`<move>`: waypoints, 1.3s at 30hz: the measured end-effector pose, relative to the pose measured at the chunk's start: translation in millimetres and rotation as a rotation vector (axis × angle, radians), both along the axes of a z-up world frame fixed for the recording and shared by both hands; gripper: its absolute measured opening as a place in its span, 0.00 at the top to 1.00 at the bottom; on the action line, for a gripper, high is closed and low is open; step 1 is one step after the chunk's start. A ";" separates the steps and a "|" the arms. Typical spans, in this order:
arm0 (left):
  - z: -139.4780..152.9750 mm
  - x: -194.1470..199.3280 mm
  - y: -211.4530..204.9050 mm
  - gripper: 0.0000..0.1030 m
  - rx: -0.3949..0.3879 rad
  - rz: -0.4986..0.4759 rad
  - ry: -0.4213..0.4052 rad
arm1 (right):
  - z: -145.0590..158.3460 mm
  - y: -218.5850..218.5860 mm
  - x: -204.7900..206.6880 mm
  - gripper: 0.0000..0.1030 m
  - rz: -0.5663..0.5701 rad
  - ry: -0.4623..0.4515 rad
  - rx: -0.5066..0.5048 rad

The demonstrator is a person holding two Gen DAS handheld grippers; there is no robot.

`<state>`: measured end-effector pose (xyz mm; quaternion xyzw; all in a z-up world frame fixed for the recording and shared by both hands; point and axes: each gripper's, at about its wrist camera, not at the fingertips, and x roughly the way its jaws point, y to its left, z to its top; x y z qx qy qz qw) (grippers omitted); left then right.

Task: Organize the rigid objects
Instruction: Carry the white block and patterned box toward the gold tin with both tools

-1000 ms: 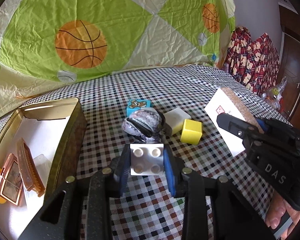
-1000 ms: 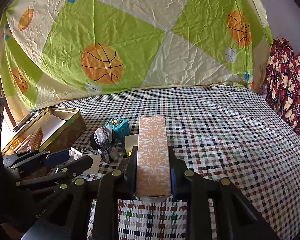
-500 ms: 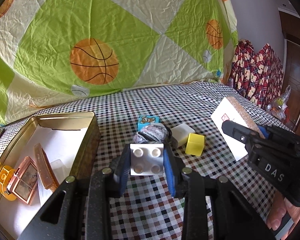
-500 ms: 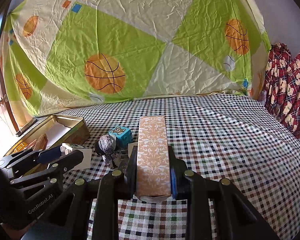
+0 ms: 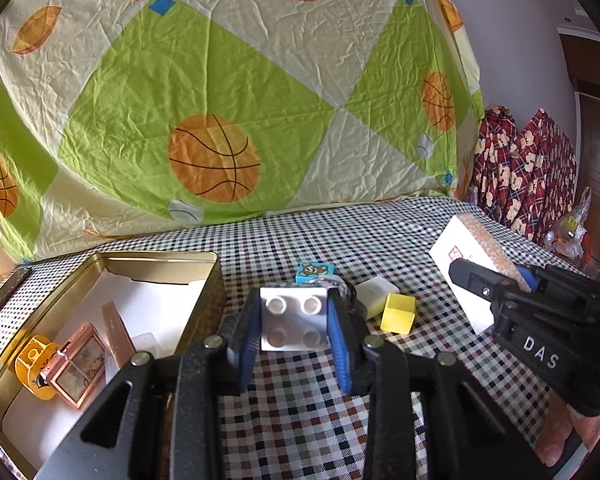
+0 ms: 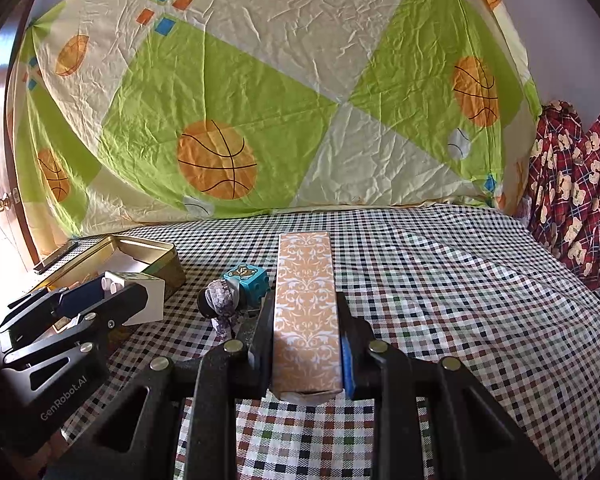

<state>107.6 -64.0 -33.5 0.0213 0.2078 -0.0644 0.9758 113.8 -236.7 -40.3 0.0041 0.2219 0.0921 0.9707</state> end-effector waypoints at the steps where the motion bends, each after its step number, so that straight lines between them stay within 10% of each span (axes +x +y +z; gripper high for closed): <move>1: 0.3 -2.0 0.8 0.70 -0.001 0.003 -0.008 | 0.2 0.4 -0.7 0.73 0.001 -0.003 0.000; 39: 9.3 -30.5 20.2 0.70 -0.036 0.116 -0.144 | 14.0 -3.1 -32.8 0.73 0.027 -0.184 0.032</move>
